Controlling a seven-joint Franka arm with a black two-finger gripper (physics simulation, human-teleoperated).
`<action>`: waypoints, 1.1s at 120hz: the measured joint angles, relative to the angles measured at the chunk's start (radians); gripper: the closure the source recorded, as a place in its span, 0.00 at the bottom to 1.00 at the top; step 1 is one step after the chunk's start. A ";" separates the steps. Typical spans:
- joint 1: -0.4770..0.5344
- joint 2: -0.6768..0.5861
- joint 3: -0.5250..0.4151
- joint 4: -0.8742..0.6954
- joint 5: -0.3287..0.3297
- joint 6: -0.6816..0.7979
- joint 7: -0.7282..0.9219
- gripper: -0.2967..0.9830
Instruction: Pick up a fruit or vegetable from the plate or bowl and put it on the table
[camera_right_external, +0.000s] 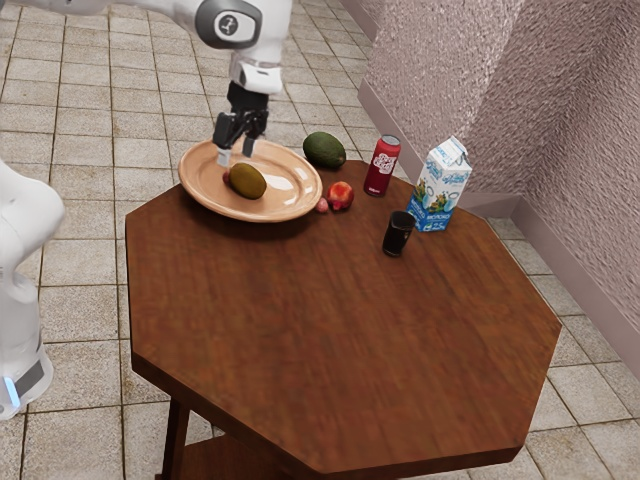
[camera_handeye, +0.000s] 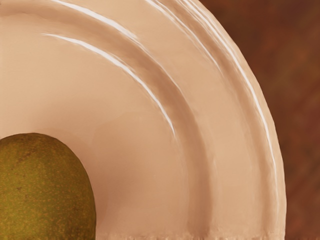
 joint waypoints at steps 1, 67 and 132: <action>0.002 0.000 0.000 0.000 0.000 0.000 0.002 0.25; 0.021 0.006 0.080 0.004 0.050 0.006 0.075 0.25; -0.241 0.032 0.307 0.086 0.060 0.016 0.101 0.25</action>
